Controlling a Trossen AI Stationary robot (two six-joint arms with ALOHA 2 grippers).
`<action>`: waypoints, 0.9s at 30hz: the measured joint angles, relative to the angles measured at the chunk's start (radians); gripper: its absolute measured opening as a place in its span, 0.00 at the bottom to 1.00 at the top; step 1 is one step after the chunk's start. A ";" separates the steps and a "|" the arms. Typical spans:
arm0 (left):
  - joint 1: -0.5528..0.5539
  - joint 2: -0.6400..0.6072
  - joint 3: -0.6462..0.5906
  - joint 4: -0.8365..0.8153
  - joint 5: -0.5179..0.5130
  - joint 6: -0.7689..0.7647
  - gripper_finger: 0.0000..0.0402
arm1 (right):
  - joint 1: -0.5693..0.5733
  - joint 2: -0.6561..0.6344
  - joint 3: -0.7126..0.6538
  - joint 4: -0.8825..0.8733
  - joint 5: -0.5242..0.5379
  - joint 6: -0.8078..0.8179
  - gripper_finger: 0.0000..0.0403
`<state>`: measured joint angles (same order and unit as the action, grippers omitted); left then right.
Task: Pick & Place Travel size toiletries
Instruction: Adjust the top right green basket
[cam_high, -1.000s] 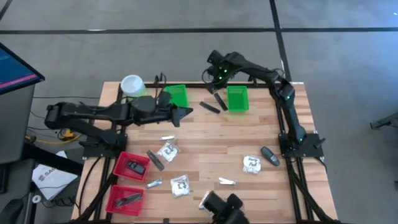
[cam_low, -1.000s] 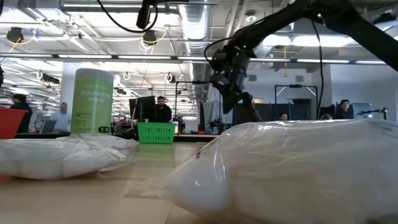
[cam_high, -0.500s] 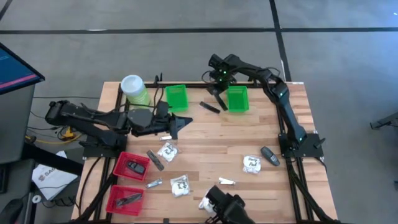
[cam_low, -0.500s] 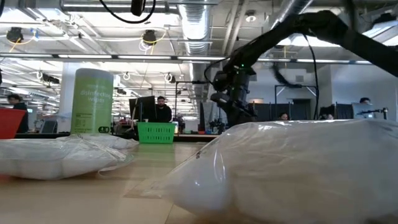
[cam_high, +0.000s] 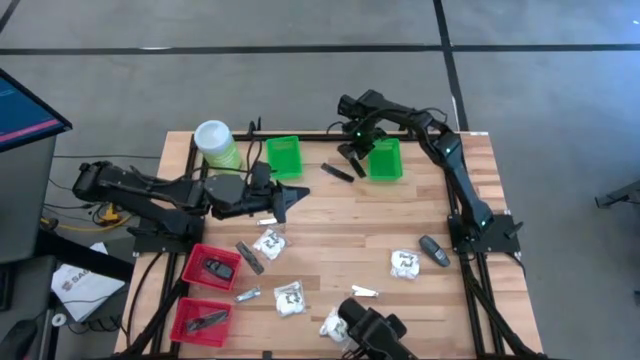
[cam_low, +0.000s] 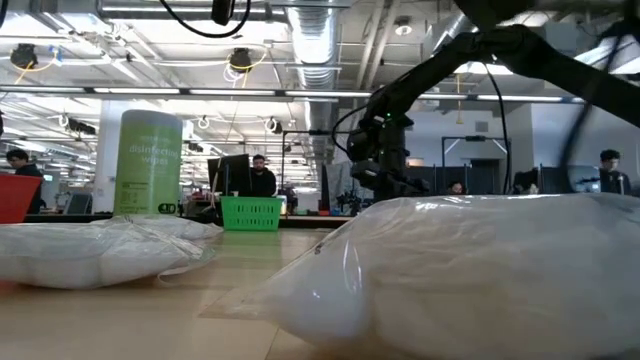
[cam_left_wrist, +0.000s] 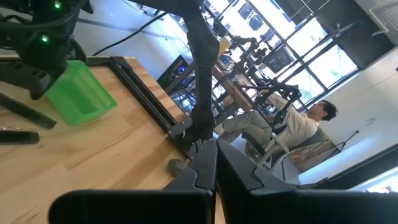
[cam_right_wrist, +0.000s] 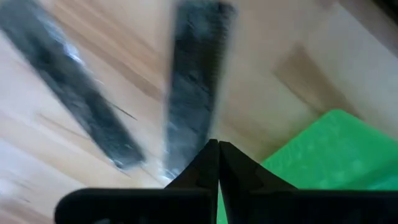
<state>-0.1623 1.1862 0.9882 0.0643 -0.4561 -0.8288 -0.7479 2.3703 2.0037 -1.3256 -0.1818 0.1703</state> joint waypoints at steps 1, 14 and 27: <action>0.000 0.000 0.000 0.001 0.000 0.002 0.00 | -0.003 0.000 0.000 -0.014 0.017 -0.005 0.00; 0.001 0.000 0.000 0.011 -0.005 0.025 0.00 | -0.044 -0.002 0.000 -0.158 0.181 -0.039 0.00; 0.001 0.000 0.000 0.022 -0.007 0.043 0.00 | -0.114 -0.002 0.000 -0.246 0.235 -0.049 0.00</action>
<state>-0.1616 1.1862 0.9882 0.0866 -0.4633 -0.7863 -0.8618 2.3684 2.0033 -1.5717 0.0536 0.1214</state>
